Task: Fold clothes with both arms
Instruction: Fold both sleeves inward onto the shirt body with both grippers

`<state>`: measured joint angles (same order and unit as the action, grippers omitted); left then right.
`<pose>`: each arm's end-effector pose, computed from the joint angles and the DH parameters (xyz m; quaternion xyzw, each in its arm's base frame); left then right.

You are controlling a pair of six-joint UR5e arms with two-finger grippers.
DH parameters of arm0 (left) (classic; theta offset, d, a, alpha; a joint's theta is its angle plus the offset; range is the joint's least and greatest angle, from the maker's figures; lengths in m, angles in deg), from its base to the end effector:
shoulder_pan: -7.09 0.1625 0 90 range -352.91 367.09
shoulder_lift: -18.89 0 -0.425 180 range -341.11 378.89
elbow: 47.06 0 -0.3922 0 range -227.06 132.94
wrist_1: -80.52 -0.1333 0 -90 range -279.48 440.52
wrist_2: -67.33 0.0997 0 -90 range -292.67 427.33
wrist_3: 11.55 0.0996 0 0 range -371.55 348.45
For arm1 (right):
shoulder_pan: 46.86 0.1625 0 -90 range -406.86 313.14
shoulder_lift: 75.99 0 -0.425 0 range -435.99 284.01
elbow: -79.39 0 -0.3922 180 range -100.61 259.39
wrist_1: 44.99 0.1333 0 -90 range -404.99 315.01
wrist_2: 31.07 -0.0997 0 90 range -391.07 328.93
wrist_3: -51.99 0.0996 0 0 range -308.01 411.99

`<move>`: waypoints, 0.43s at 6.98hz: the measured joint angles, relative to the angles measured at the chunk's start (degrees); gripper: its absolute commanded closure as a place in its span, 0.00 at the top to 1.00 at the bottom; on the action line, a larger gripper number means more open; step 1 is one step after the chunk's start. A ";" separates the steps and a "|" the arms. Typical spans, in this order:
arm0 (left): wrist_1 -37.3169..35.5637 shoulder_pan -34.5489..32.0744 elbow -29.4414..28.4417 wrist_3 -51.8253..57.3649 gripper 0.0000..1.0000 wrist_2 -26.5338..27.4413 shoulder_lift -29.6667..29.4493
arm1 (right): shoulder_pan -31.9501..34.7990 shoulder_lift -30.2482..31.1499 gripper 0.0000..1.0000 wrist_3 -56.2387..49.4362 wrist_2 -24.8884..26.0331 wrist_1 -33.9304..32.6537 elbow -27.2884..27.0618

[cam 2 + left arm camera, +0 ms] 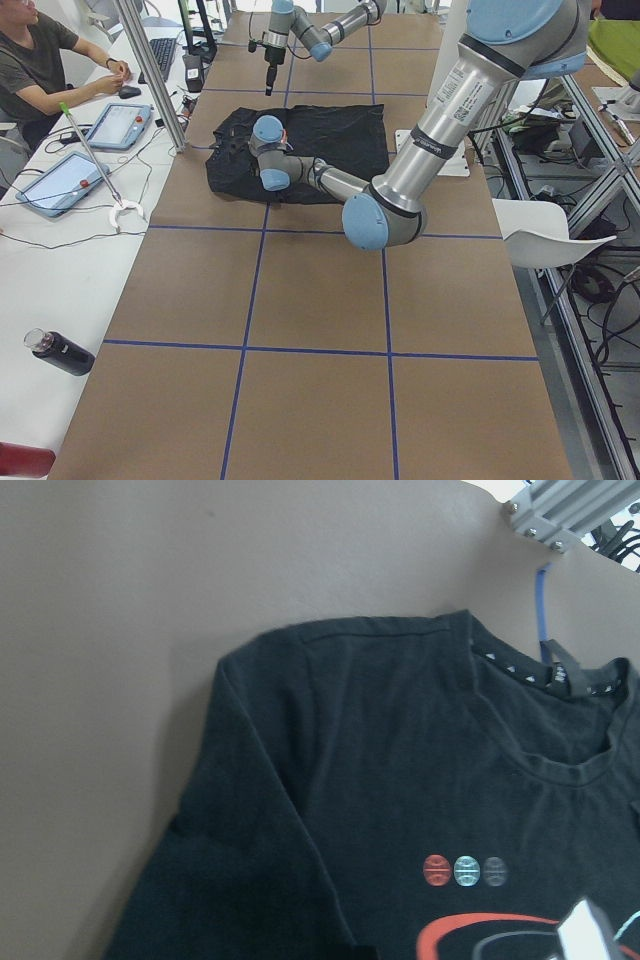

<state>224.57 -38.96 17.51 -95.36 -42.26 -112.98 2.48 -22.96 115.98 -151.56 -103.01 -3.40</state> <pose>0.4705 -0.6320 0.3053 0.1256 0.5718 -0.1820 0.7901 -0.4056 -0.5993 0.2602 0.1239 -0.5298 0.0353 0.8383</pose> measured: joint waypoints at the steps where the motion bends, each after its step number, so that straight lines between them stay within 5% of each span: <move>1: 0.16 0.80 -5.03 -2.71 0.00 2.68 -4.61 | 0.09 0.13 1.00 -0.02 -0.09 0.00 -0.12; 3: 0.98 1.98 -10.31 -6.83 0.00 6.10 -9.72 | 0.45 0.52 1.00 -0.39 -0.16 -0.05 -0.12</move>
<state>225.56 -36.98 7.20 -102.19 -36.16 -122.69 2.93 -22.43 115.59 -151.72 -103.06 -3.52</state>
